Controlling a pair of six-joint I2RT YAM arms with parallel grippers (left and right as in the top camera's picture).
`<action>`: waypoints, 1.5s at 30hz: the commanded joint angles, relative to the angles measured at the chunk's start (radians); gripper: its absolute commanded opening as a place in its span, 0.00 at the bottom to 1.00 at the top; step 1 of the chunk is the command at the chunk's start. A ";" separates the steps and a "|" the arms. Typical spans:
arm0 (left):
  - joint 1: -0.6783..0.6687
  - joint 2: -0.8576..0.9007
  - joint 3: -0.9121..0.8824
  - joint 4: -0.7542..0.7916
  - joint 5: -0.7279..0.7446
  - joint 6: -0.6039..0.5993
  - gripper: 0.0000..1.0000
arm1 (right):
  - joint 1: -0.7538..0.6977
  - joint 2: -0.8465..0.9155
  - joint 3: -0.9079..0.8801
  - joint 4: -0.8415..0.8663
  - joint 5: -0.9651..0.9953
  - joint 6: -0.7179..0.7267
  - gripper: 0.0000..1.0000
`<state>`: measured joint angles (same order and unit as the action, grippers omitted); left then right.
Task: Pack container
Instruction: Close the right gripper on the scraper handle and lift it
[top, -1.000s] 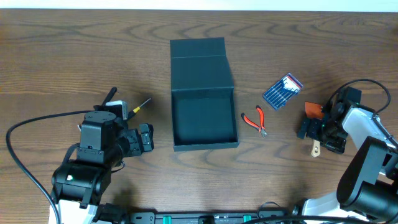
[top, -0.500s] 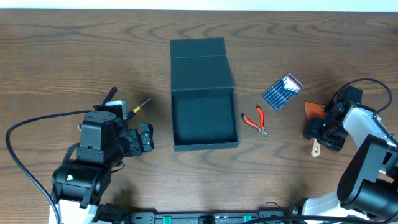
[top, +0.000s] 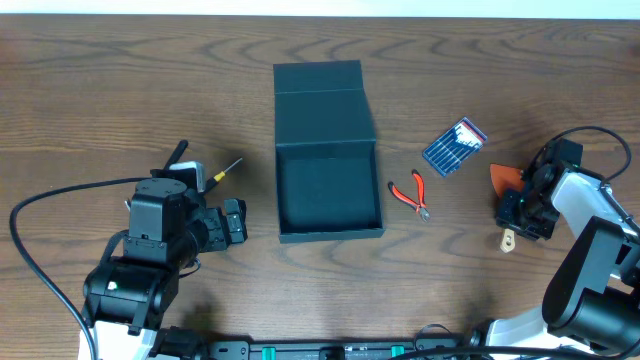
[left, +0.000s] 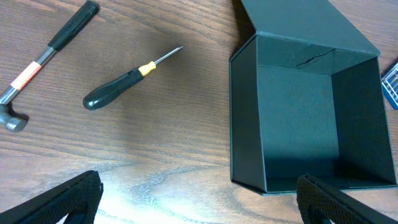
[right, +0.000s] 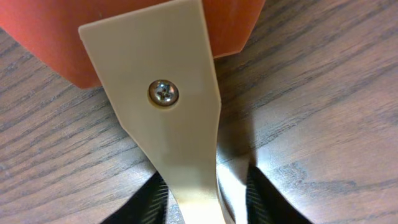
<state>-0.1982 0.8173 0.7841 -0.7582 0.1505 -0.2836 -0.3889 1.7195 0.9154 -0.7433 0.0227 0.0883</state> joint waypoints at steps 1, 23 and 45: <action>0.002 -0.002 0.019 0.001 -0.012 0.017 0.98 | -0.003 0.035 -0.011 -0.001 -0.057 0.012 0.22; 0.002 -0.002 0.019 0.000 -0.012 0.018 0.99 | -0.003 0.035 -0.011 -0.001 -0.058 0.026 0.01; 0.002 -0.002 0.019 0.000 -0.012 0.018 0.98 | 0.003 0.015 0.061 -0.068 -0.104 0.027 0.01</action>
<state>-0.1982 0.8173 0.7841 -0.7582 0.1505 -0.2836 -0.3885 1.7275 0.9386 -0.7921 -0.0216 0.1032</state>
